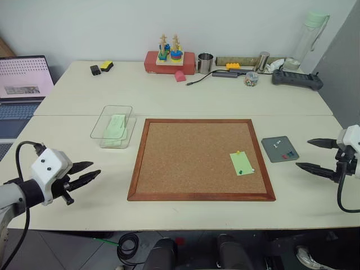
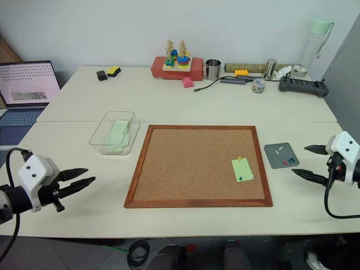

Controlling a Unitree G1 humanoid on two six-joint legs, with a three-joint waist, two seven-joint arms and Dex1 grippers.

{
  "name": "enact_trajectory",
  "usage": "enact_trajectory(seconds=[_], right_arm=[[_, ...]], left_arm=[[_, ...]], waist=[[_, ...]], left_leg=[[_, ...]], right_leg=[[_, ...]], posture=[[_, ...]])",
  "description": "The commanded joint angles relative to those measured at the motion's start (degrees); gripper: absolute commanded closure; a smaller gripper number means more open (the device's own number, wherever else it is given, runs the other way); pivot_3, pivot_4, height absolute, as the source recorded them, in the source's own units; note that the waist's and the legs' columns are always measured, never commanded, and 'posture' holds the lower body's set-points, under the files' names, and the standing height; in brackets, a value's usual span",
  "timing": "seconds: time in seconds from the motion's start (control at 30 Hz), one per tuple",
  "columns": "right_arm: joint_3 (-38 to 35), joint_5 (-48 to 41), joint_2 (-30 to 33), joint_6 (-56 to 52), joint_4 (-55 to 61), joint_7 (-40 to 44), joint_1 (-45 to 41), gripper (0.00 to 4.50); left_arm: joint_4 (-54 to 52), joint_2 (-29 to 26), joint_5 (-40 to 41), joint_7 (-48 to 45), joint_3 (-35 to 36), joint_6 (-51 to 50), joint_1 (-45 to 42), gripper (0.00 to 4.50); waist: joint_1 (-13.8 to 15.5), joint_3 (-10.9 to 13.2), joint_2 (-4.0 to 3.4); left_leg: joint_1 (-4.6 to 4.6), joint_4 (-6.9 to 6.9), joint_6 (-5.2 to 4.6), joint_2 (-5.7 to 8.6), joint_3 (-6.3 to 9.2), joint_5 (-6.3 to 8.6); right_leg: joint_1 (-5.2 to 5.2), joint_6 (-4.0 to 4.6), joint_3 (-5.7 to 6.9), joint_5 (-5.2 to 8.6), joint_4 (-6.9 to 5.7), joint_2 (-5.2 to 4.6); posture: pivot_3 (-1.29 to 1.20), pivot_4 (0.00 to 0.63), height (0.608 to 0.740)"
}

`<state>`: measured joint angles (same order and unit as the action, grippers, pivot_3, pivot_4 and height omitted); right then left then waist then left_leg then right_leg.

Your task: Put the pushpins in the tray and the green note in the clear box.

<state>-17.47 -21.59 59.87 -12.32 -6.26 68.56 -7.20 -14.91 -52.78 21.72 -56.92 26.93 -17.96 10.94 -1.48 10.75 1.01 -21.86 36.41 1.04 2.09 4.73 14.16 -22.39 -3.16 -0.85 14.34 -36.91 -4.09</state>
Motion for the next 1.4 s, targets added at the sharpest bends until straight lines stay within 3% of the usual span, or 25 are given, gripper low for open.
enact_trajectory(seconds=[0.03, 0.13, 0.4, 0.67, 0.9, 1.07, 1.3, 1.4], right_arm=[[-0.56, -1.80, -0.55, -1.63, 4.84, -0.58, -0.63, 0.00], [0.36, -2.71, -1.84, -4.04, 7.56, -1.42, -1.60, 0.00], [8.29, -1.67, -8.10, -6.20, 10.68, -4.53, -8.40, 0.00], [16.12, 2.13, -11.41, -6.88, 8.66, -5.28, -15.20, 0.00], [20.91, 6.07, -14.94, -6.23, 1.78, -5.66, -19.97, 0.00], [23.46, 9.30, -17.05, -2.29, -4.90, -5.00, -22.90, 0.00], [24.30, 11.00, -20.60, 1.28, -11.89, -4.73, -26.02, 0.00], [24.10, 11.48, -21.41, 2.15, -13.79, -4.60, -26.75, 0.48]], left_arm=[[-5.53, -0.39, 2.28, -0.04, -5.26, -2.20, -5.22, 3.86], [-7.53, 1.40, 2.96, 0.76, -11.17, -4.10, -10.34, 4.46], [-5.54, 12.48, 0.77, 2.02, -28.63, -4.55, -22.49, 4.46], [6.85, 23.33, -5.27, 2.69, -38.37, 2.69, -30.61, 4.46], [18.53, 29.91, -10.54, 3.90, -42.39, 9.10, -33.06, 4.46], [24.77, 31.57, -12.71, 4.27, -42.66, 12.93, -33.28, 4.46], [25.31, 32.10, -13.46, 4.33, -42.49, 13.75, -32.54, 4.46], [24.90, 31.84, -13.76, 4.26, -42.55, 13.72, -32.15, 4.50]], waist=[[0.00, 0.00, 0.01], [0.02, 0.00, 0.01], [-0.15, -0.01, -0.01], [0.06, -0.02, -0.01], [-0.01, -0.01, -0.01], [-0.09, -0.02, -0.01], [-0.06, -0.03, -0.03], [-0.06, -0.03, -0.03]], left_leg=[[0.00, 0.01, 0.00, 0.00, 0.00, 0.00], [-0.01, 0.02, 0.00, 0.02, 0.01, 0.00], [0.01, 0.14, 0.00, 0.06, -0.01, 0.00], [-0.10, 0.35, 0.00, 0.16, 0.02, -0.01], [-0.13, 0.42, 0.00, 0.17, 0.05, -0.01], [-0.11, 0.47, 0.00, 0.17, 0.06, -0.01], [-0.10, 0.49, 0.00, 0.20, 0.08, -0.01], [-0.10, 0.50, 0.00, 0.20, 0.09, -0.01]], right_leg=[[0.01, -0.02, 0.01, -0.01, 0.00, 0.00], [0.01, -0.04, 0.00, -0.02, 0.01, 0.01], [0.05, -0.11, -0.03, -0.07, -0.04, 0.04], [0.08, -0.20, 0.01, -0.12, -0.07, 0.04], [0.07, -0.21, 0.01, -0.14, -0.11, 0.04], [0.07, -0.23, -0.03, -0.15, -0.13, 0.04], [0.09, -0.27, -0.03, -0.18, -0.14, 0.03], [0.09, -0.29, -0.06, -0.20, -0.14, 0.03]], posture=[[0.00, 0.150, 0.740], [0.00, 0.150, 0.740], [0.00, 0.150, 0.740], [0.00, 0.150, 0.740], [0.00, 0.150, 0.740], [0.00, 0.150, 0.740], [0.00, 0.150, 0.740], [0.00, 0.150, 0.740]])
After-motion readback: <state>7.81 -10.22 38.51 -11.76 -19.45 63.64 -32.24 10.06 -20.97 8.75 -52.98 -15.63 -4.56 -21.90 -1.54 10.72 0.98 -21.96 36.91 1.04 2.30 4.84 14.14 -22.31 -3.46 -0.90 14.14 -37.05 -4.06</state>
